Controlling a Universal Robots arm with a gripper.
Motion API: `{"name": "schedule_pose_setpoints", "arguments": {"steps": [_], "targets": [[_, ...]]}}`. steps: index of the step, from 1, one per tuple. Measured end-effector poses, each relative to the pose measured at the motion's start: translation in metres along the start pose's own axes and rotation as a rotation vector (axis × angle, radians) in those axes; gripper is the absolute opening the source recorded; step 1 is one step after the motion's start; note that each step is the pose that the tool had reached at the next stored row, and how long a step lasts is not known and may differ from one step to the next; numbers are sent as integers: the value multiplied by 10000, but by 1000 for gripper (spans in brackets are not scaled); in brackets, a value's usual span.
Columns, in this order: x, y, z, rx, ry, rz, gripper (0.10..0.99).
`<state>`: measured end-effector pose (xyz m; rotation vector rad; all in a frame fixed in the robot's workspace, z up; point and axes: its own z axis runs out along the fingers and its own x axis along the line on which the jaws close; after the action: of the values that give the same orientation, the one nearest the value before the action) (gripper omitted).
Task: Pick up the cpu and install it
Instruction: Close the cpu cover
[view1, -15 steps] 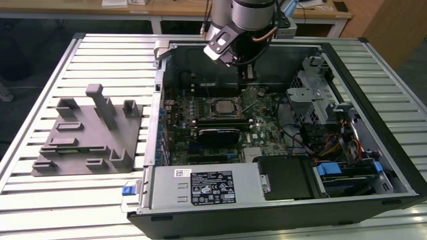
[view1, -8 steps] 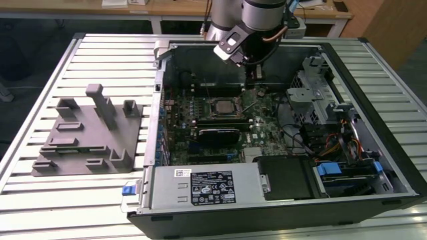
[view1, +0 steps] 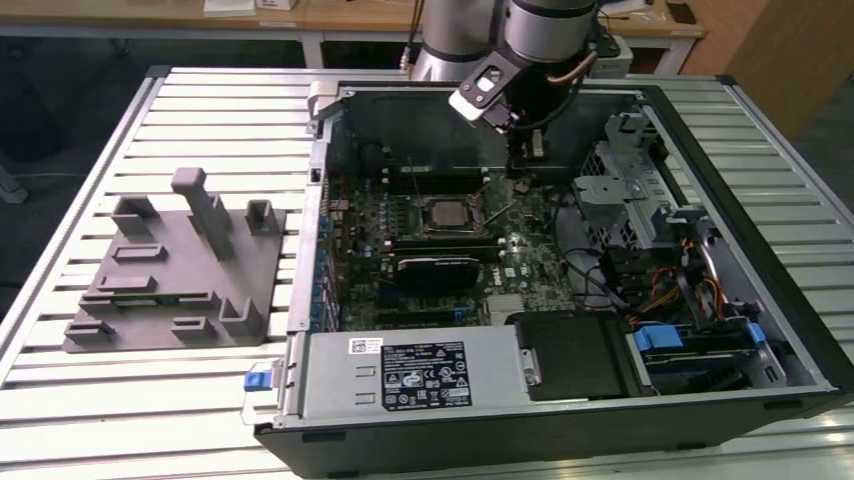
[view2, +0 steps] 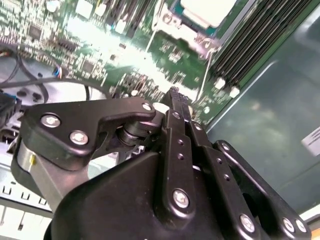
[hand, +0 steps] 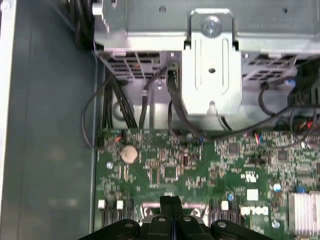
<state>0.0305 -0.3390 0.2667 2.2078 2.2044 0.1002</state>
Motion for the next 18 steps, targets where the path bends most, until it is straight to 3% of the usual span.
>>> {"name": "schedule_pose_setpoints", "arguments": {"steps": [6,18], "targets": [[-1,151,42,21,-6,0,106],[-10,186,252,75,-7,2,106]]}}
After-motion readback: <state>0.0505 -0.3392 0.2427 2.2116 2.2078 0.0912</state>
